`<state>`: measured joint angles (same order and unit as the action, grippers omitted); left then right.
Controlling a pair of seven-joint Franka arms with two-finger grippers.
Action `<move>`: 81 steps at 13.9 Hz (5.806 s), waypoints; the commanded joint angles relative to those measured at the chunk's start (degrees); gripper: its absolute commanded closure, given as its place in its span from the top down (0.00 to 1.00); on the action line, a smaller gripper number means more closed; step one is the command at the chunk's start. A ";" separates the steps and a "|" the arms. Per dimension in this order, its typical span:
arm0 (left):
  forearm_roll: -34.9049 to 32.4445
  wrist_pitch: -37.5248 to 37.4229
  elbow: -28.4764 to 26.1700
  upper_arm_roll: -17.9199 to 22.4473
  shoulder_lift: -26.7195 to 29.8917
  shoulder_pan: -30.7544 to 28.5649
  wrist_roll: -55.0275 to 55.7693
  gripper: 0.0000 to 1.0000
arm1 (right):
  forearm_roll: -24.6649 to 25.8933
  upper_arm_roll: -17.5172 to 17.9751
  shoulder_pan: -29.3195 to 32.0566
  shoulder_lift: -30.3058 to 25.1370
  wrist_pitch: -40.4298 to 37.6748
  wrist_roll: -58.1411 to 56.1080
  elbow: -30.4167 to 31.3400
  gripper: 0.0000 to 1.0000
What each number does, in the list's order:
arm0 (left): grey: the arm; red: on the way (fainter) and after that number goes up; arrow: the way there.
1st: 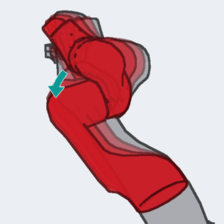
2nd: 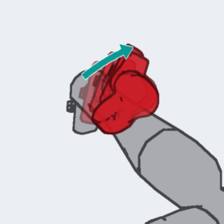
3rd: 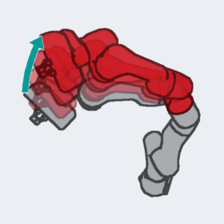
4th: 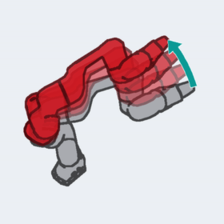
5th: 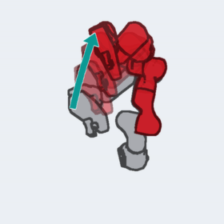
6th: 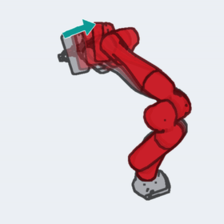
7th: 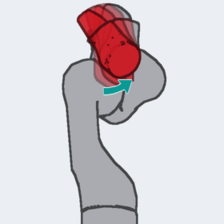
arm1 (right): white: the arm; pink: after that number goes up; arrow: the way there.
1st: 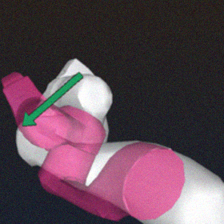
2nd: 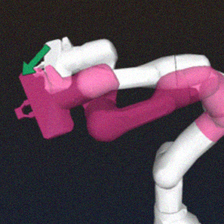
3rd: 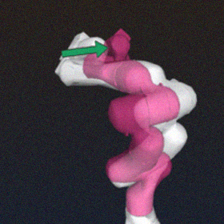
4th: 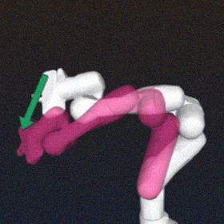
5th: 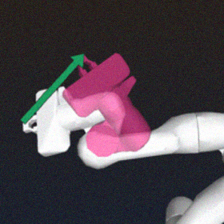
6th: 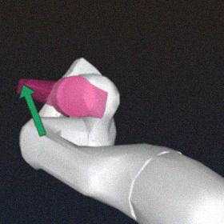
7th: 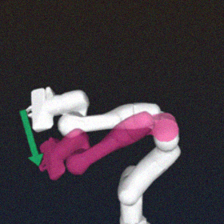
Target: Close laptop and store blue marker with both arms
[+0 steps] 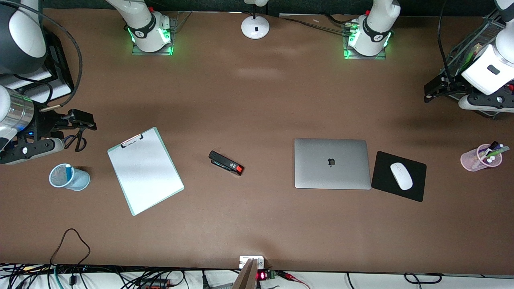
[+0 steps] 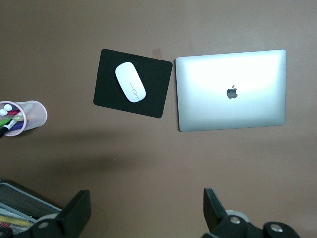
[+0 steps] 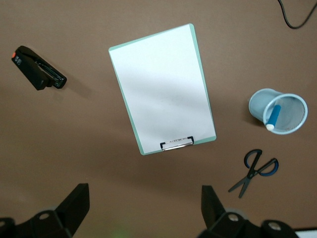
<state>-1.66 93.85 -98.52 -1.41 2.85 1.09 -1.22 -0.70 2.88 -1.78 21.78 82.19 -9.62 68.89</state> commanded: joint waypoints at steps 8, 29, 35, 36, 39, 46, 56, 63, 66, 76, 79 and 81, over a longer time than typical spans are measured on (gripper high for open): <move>-0.36 -2.27 2.54 0.01 -0.83 0.41 -0.10 1.00 | 4.74 -0.68 0.02 -2.62 0.51 7.85 2.04 1.00; -0.36 -2.36 2.63 0.01 -1.27 0.06 -0.37 1.00 | 1.32 -3.84 0.46 -16.86 13.70 10.68 19.71 1.00; -0.36 -2.36 2.63 0.01 -1.27 0.06 -0.37 1.00 | -0.71 -9.56 -4.72 -16.51 13.52 6.37 19.44 1.00; -0.36 -2.36 2.63 0.01 -1.27 0.06 -0.37 1.00 | -0.71 -9.56 -4.81 -16.51 13.52 6.46 19.44 1.00; -0.36 -2.36 2.71 0.01 -1.27 0.06 -0.37 1.00 | -0.71 -9.56 -4.72 -16.86 12.73 6.37 19.53 1.00; -0.36 -2.36 2.71 0.01 -1.27 0.06 -0.37 1.00 | -0.80 -9.56 -4.46 -18.17 12.29 5.32 19.88 1.00; -0.36 -2.36 2.71 0.01 -1.27 0.06 -0.45 1.00 | -0.80 -9.73 -4.28 -21.25 14.40 4.09 24.10 1.00; -0.36 -2.36 2.71 0.01 -1.27 0.06 -0.37 1.00 | -0.71 -9.73 -3.76 -20.99 13.70 4.09 23.66 1.00; -0.45 -2.36 2.71 0.01 -1.27 0.06 -0.45 1.00 | -0.71 -9.73 -2.88 -20.81 13.17 4.09 23.57 1.00; -0.89 -2.36 2.71 0.01 -1.36 0.23 -0.45 1.00 | -0.71 -9.64 -3.14 -20.90 12.12 3.91 23.49 1.00; -0.89 -2.36 2.72 0.01 -1.36 0.32 -0.45 1.00 | -0.71 -9.56 -3.23 -20.90 12.03 4.18 23.49 1.00; -0.89 -2.36 2.72 0.01 -1.36 0.23 -0.45 1.00 | -0.71 -9.56 -3.32 -20.99 12.03 4.52 23.49 1.00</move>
<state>-1.66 92.78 -97.66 -1.43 2.40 1.29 -1.26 -0.49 -6.96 -5.26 1.87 94.56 -4.84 91.58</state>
